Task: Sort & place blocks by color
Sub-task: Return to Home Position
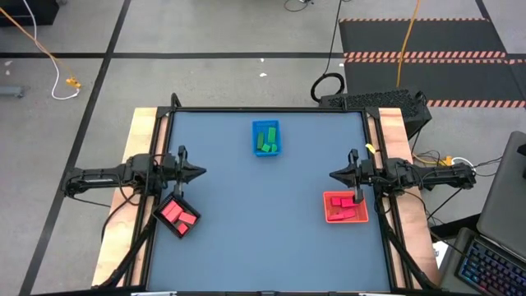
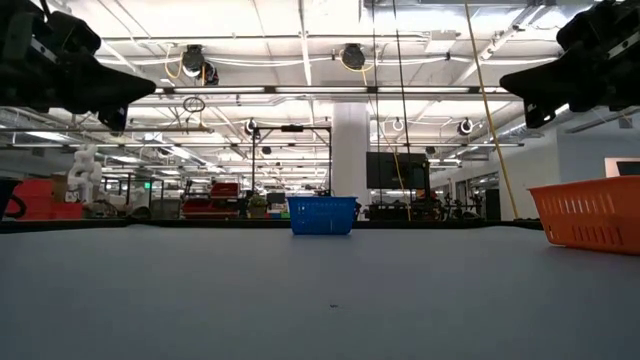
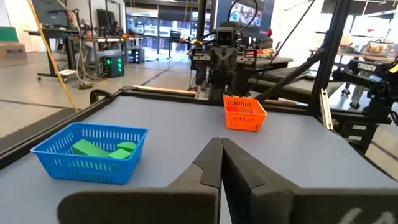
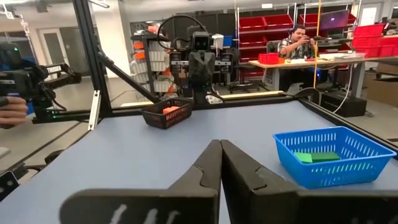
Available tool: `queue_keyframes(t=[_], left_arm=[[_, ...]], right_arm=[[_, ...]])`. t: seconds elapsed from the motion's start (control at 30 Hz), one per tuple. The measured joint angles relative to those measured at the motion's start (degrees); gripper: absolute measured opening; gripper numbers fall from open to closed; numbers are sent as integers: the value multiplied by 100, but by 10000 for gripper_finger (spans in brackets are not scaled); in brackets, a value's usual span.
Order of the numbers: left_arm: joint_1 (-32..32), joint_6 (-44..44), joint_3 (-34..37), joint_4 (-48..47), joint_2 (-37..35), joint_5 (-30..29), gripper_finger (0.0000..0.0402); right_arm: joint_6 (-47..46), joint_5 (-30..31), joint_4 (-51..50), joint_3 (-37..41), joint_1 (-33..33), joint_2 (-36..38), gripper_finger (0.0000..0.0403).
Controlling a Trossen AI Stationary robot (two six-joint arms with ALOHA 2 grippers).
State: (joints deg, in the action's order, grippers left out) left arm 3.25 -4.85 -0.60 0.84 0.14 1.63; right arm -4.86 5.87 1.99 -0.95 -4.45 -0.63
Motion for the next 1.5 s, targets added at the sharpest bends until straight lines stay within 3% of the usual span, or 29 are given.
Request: queue_keyframes(t=[0.2,0.4,0.67,1.0,1.33,1.5], left_arm=[[0,300,0,-4,0,2,18],[0,588,0,-7,0,4,3],[0,504,0,-15,35,-77,20],[0,735,0,32,54,-117,3],[0,735,0,47,55,-120,36],[0,735,0,57,55,-120,33]], right_arm=[[47,2,-1,4,0,1,0],[103,3,-3,7,0,-1,0],[-7,4,-3,9,0,-1,0],[-42,4,14,9,-2,-1,0],[-46,13,121,9,-2,-1,0],[-46,13,167,9,-2,-2,0]])
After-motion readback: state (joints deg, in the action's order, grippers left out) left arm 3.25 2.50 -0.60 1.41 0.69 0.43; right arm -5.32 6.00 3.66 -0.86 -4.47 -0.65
